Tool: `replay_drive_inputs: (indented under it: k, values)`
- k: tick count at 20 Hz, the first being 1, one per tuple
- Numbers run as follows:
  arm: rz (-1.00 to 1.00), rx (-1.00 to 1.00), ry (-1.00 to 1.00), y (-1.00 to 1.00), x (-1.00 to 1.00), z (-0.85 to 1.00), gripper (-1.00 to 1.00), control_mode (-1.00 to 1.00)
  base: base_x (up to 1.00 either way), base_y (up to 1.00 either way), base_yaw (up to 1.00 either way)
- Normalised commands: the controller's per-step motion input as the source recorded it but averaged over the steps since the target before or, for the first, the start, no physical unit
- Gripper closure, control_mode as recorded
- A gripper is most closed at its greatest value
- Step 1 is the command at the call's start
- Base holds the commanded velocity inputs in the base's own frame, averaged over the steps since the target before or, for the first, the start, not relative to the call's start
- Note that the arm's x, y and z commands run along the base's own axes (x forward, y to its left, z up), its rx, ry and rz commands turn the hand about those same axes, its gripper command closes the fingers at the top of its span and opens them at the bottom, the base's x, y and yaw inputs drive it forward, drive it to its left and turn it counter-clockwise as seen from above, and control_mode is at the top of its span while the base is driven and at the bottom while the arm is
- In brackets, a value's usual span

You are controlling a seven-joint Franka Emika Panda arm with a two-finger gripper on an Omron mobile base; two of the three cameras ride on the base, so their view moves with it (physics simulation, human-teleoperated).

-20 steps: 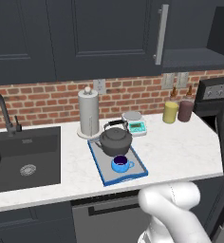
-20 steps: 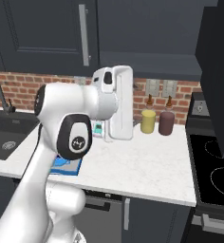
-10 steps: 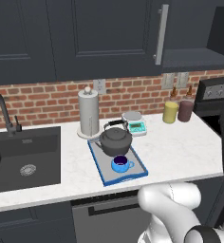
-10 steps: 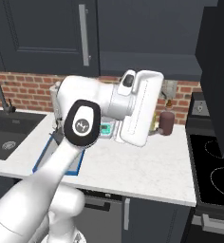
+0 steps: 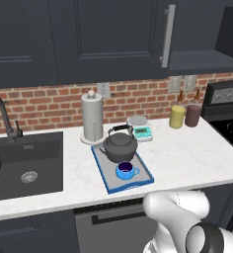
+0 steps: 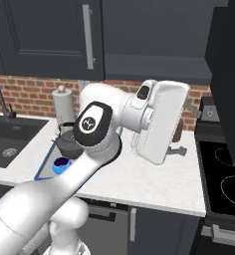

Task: Pick the kettle from the counter and place it on the tray. Then pick the mug from the cabinet and place it on the tray. Then close the cabinet doors.

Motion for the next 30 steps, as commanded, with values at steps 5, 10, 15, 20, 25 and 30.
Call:
replay_drive_inputs:
  k: [5,10,15,20,25,30]
  values:
    - [-0.04,-0.17,-0.27,-0.26,-0.73,0.13,-1.0,-1.0,0.0,0.0,0.0]
    - [0.0,-0.14,-0.1,-0.2,-0.51,0.18,-1.0,-1.0,0.0,0.0,0.0]
    - [0.08,-0.06,0.01,-0.01,-0.45,0.25,-1.0,-1.0,0.0,0.0,0.0]
    - [0.14,0.0,0.03,0.0,-0.22,0.11,-1.0,-1.0,0.0,0.0,0.0]
    - [0.09,0.0,0.0,-0.25,0.0,0.02,-1.0,-1.0,0.0,0.0,0.0]
    - [0.07,0.0,0.0,-0.4,0.0,0.02,-1.0,-1.0,0.0,0.0,0.0]
